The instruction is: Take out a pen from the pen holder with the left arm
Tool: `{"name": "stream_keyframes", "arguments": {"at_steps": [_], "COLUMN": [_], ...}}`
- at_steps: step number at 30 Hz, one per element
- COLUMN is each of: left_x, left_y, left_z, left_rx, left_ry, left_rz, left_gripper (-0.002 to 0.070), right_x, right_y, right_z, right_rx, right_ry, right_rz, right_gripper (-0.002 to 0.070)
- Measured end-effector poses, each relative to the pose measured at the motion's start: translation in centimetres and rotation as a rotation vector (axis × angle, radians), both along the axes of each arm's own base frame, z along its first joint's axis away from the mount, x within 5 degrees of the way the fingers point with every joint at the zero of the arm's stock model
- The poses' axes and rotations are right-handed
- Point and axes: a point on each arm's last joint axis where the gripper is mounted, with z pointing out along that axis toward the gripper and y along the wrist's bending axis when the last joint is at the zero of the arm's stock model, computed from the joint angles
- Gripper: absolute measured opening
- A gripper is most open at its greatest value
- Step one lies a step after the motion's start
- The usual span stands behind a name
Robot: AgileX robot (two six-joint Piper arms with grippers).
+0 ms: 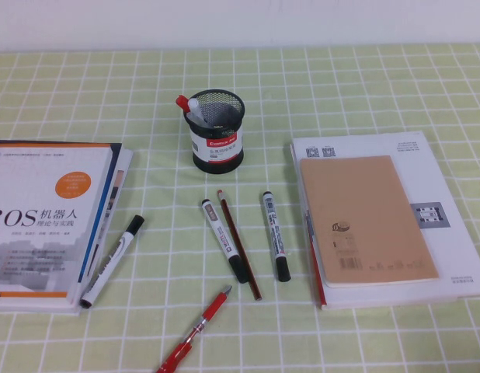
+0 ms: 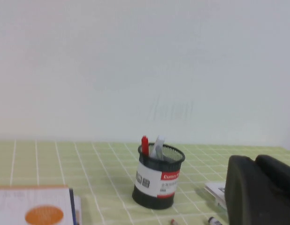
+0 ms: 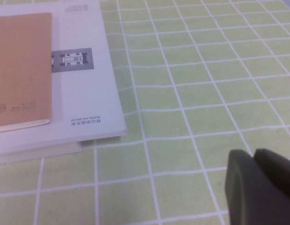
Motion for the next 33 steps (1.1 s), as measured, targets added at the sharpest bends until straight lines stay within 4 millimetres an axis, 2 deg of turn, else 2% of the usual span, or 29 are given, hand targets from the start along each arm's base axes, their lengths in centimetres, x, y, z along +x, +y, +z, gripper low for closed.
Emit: {"name": "stream_keyframes", "arguments": {"at_steps": [8,13,20,27,31,33], "left_x": [0.2,0.5,0.7,0.4,0.4,0.3], "left_y": [0.3,1.5,2.4,1.3,0.8,0.7], "left_z": [-0.5,-0.5,-3.1,-4.9,-7.0,-7.2], "left_rx": [-0.102,-0.173,-0.066,0.169,0.182,0.169], "left_ry": [0.041,0.057,0.312,0.393,0.463,0.469], "left_rz": [0.018,0.144,0.280,0.153,0.091,0.080], "left_gripper": [0.0000,0.0000,0.0000,0.0000,0.0000,0.0000], "right_x": [0.0,0.0,0.0,0.0,0.0,0.0], "right_y": [0.0,0.0,0.0,0.0,0.0,0.0], "right_z": [0.0,0.0,0.0,0.0,0.0,0.0], "right_rx": [0.000,0.000,0.000,0.000,0.000,0.000], "right_ry": [0.000,0.000,0.000,0.000,0.000,0.000], "right_rz": [0.000,0.000,0.000,0.000,0.000,0.000], "right_gripper": [-0.0013,-0.0012,-0.0013,-0.0013,-0.0013,-0.0013]}}
